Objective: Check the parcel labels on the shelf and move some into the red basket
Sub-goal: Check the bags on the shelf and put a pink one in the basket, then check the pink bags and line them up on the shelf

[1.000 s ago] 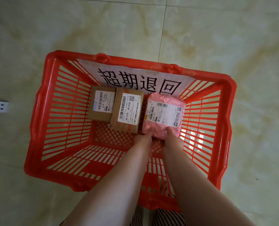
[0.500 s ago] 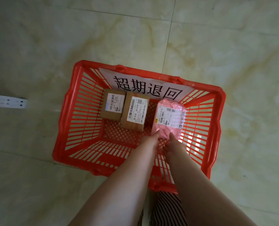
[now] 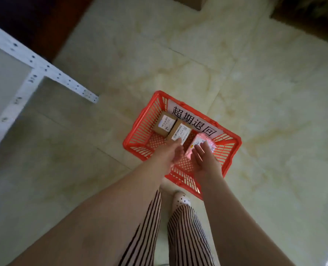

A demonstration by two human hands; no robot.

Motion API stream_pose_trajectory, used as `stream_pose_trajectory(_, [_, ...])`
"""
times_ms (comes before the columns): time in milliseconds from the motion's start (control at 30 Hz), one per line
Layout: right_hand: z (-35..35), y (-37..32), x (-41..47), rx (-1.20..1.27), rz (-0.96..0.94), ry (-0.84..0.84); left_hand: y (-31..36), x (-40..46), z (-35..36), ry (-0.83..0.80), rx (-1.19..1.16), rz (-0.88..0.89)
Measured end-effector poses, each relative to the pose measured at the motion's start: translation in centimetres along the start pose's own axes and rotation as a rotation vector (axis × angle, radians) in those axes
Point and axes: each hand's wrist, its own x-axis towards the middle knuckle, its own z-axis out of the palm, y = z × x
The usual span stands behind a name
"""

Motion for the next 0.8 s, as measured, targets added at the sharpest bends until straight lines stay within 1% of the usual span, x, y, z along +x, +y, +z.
stream_pose_trajectory(67, [1.8, -1.3, -5.0, -0.11, -0.076, -0.111, 2.6, -5.9, -1.8, -0.003, -0.095, 0.057])
stream_pose_trajectory(100, [2.8, -1.7, -7.5, -0.234, -0.15, -0.201, 3.9, -8.9, -2.8, 0.006, -0.144, 0.083])
stream_pose_trajectory(133, [4.0, -2.0, -9.8, -0.316, -0.145, -0.305, 5.3, -11.9, -4.0, 0.012, -0.198, 0.107])
stream_pose_trajectory(167, [5.3, -2.0, -11.4, -0.375, -0.084, -0.406, 6.6, -15.0, -5.7, 0.018, -0.231, 0.137])
stream_pose_trajectory(233, [7.5, -1.6, -14.9, -0.443, -0.072, -0.51, 8.8, -20.4, -9.0, 0.036, -0.292, 0.201])
stream_pose_trajectory(267, [9.0, -1.5, -17.4, -0.506, -0.07, -0.545, 9.8, -23.1, -10.7, 0.049, -0.338, 0.238])
stream_pose_trajectory(300, [10.8, -1.4, -20.3, -0.552, -0.059, -0.533, 10.4, -25.6, -12.5, 0.054, -0.378, 0.275])
stream_pose_trajectory(333, [12.8, -1.4, -24.3, -0.616, -0.117, -0.571, 11.0, -28.1, -14.4, 0.06, -0.433, 0.307])
stream_pose_trajectory(367, [14.8, -0.8, -27.7, -0.629, -0.198, -0.56, 11.5, -30.3, -16.2, 0.068, -0.468, 0.332])
stream_pose_trajectory(400, [16.5, -0.3, -29.8, -0.573, -0.25, -0.557, 12.0, -32.8, -18.2, 0.08, -0.518, 0.362])
stream_pose_trajectory(433, [17.9, 0.3, -30.8, -0.485, -0.205, -0.549, 12.4, -34.4, -19.7, 0.082, -0.548, 0.38])
stream_pose_trajectory(467, [19.7, 1.4, -32.8, -0.461, -0.163, -0.57, 12.8, -36.5, -21.9, 0.056, -0.598, 0.4])
stream_pose_trajectory(533, [23.5, 4.4, -37.5, -0.505, -0.134, -0.66, 13.6, -40.8, -26.6, -0.028, -0.708, 0.474])
stream_pose_trajectory(633, [28.8, 9.5, -43.0, -0.544, -0.137, -0.76, 15.0, -45.5, -33.3, 0.057, -0.785, 0.57])
stream_pose_trajectory(800, [36.2, 20.4, -51.2, -0.581, -0.103, -0.918, 15.7, -51.7, -45.7, 0.112, -0.871, 0.704])
